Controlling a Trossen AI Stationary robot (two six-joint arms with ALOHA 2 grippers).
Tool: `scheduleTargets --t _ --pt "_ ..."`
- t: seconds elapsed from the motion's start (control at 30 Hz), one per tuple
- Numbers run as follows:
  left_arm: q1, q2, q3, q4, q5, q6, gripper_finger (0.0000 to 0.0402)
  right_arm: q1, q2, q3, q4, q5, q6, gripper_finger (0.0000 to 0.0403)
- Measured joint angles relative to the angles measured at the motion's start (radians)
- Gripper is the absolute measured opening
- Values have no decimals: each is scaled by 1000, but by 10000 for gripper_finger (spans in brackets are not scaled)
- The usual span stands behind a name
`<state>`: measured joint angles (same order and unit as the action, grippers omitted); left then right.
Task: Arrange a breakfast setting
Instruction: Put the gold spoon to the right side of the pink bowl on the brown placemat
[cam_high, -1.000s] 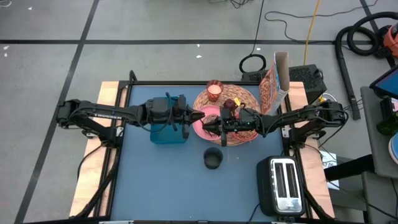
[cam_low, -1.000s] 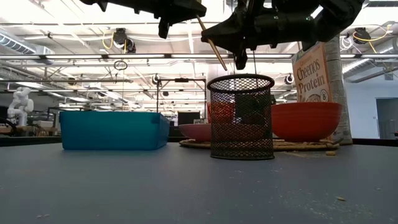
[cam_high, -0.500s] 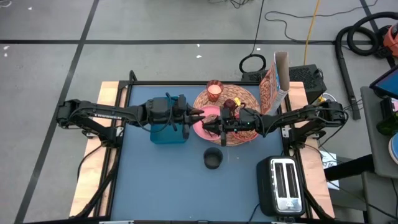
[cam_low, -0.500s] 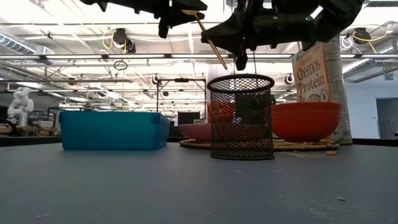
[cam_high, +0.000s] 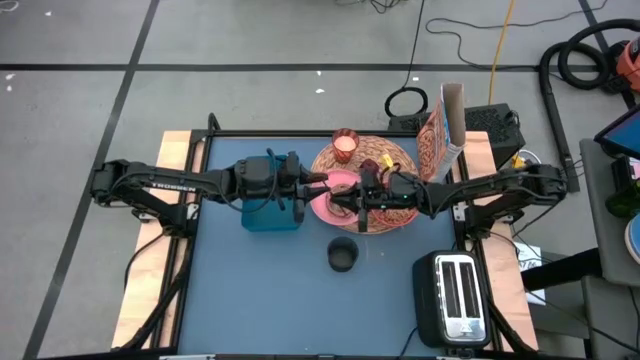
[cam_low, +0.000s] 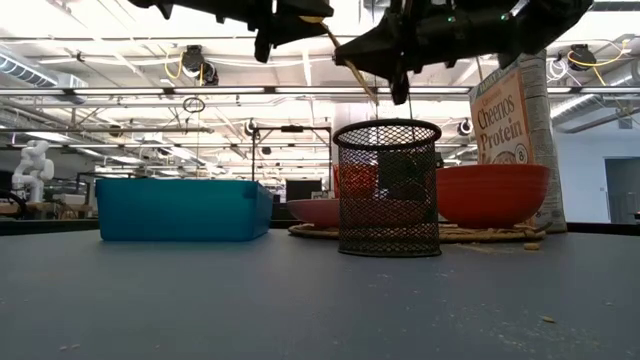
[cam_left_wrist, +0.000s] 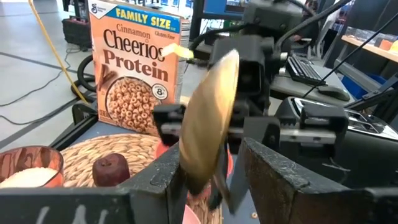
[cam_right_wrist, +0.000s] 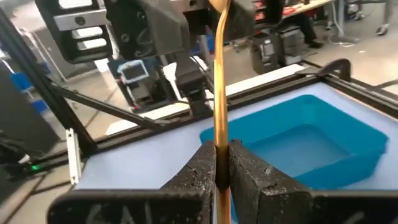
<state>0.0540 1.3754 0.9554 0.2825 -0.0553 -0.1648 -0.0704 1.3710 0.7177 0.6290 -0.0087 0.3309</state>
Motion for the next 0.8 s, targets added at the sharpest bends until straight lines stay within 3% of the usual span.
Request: scheduleTargets --t 0.37,0.8 --pt "0 0 0 -26 7 0 150 0 -242 0 -339 108 33 18" --pt "0 0 0 -79 6 2 150 0 -548 0 -845 117 420 18"
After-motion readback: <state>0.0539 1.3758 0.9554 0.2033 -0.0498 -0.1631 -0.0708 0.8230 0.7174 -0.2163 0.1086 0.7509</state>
